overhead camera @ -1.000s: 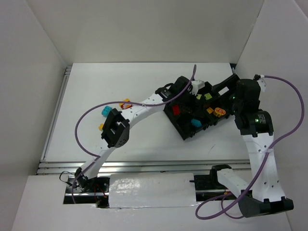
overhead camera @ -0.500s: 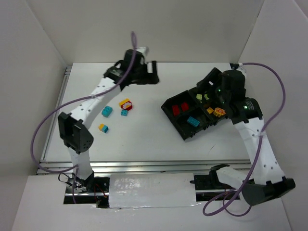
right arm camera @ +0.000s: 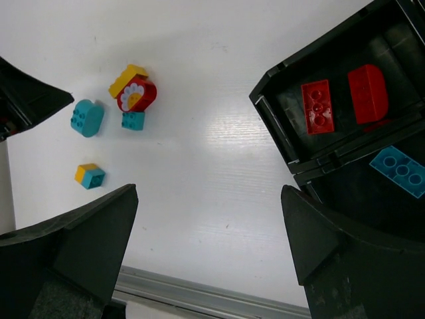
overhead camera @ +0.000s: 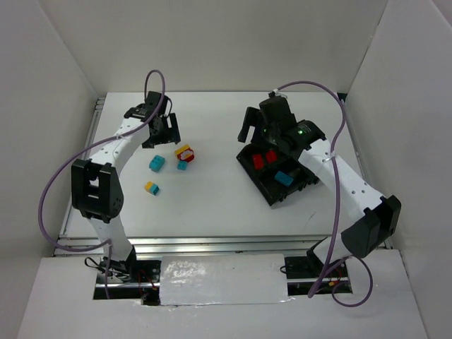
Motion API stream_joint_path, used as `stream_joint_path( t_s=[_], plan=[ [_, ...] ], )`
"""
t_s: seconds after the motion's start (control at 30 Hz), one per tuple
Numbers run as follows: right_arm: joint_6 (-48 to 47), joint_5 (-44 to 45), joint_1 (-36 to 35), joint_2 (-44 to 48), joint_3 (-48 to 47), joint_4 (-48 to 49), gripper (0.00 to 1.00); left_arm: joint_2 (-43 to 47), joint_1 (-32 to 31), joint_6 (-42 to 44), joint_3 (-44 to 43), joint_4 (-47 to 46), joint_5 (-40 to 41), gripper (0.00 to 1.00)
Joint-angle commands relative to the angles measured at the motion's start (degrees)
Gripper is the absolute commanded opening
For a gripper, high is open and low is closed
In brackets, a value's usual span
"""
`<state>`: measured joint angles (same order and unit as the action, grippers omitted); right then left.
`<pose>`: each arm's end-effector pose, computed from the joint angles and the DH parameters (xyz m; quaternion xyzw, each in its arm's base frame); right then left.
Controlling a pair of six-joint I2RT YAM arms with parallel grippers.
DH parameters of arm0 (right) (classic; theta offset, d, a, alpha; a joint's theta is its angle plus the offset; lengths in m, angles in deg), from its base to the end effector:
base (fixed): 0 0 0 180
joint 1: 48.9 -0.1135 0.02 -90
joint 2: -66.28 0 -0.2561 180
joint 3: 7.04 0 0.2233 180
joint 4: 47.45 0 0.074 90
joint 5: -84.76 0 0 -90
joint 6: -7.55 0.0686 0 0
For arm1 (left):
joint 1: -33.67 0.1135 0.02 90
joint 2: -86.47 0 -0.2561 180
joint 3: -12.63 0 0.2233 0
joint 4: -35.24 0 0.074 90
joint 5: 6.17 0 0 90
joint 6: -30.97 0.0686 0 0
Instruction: Sort the legos into containers by color
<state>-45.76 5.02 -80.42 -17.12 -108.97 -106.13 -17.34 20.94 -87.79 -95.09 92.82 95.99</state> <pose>0.2710 0.1519 0.3476 0.0784 0.9006 0.1682 0.3930 0.3811 -0.0713 0.2638 -0.1644 0.9310 -0.0157 0.3255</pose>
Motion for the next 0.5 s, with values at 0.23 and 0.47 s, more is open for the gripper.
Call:
stream_joint_path(
  t_s=[0.23, 0.47],
  plan=[
    [-5.0, -1.4, 0.0, 0.7, -0.2, 1.9, 0.96, -3.3, 6.0, 1.6, 9.2, -7.7, -1.8, 0.92],
    [-5.2, -3.2, -0.2, 0.1, 0.5, 2.1, 0.96, -5.7, 6.8, 2.3, 12.5, -12.5, -4.6, 0.82]
  ],
)
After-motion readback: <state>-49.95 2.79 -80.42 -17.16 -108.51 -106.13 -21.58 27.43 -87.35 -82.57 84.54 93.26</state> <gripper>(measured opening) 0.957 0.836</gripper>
